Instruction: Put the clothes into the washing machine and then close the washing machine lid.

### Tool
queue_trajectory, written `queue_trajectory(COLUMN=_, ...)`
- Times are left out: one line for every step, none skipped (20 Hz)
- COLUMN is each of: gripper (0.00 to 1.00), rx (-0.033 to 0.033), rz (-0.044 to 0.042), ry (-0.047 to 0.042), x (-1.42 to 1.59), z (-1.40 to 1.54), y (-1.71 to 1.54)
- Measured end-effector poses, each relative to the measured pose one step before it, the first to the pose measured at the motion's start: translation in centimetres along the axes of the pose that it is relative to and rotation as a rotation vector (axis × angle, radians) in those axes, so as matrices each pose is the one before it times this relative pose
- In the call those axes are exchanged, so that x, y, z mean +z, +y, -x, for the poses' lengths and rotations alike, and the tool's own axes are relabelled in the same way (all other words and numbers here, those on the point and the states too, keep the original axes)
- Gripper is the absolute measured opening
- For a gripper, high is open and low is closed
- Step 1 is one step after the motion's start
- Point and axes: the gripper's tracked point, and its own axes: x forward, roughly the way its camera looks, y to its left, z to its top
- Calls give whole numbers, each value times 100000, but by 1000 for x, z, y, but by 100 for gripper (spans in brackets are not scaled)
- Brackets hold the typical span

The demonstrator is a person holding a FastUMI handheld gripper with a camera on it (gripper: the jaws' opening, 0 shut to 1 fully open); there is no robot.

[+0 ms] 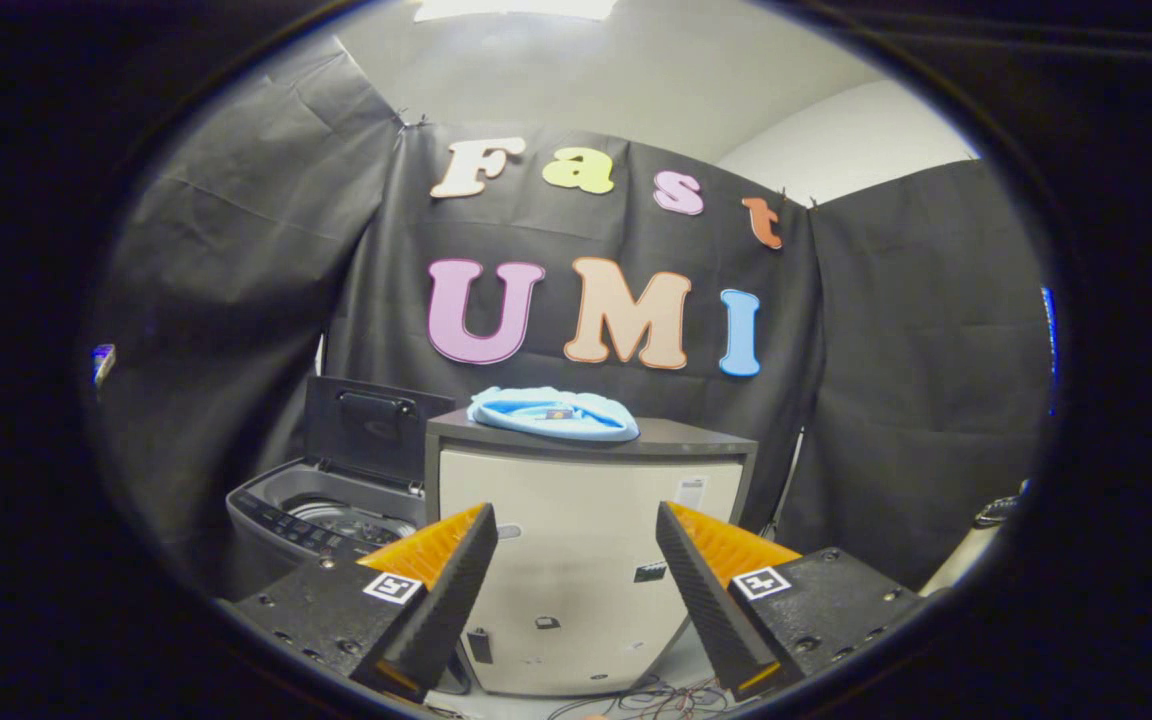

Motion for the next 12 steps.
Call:
queue_trajectory(gripper=97, rx=95, rz=-209, ry=-19, x=74, z=-53, y=72)
queue_trajectory(gripper=97, rx=255, rz=-12, ry=228, x=67, z=-117, y=47)
queue_trajectory(gripper=97, rx=2, rz=171, ry=-61, x=83, z=-215, y=-10)
queue_trajectory(gripper=97, rx=101, rz=448, ry=-94, x=247, z=-307, y=-63)
queue_trajectory(gripper=97, rx=30, rz=425, ry=-178, x=255, z=-287, y=-28)
queue_trajectory(gripper=97, rx=48, rz=381, ry=-81, x=472, z=-332, y=-160)
queue_trajectory(gripper=97, rx=64, rz=-131, ry=-366, x=441, z=-498, y=-116)
queue_trajectory(gripper=97, rx=141, rz=-203, ry=-79, x=490, z=-431, y=-112)
queue_trajectory(gripper=97, rx=294, rz=-818, ry=-710, x=562, z=-492, y=-94)
queue_trajectory(gripper=97, rx=485, rz=-1069, ry=-173, x=569, z=-660, y=-170)
queue_trajectory(gripper=97, rx=996, rz=-1066, ry=-637, x=690, z=-637, y=-77)
queue_trajectory(gripper=97, rx=1118, rz=-621, ry=-926, x=810, z=-805, y=-57)
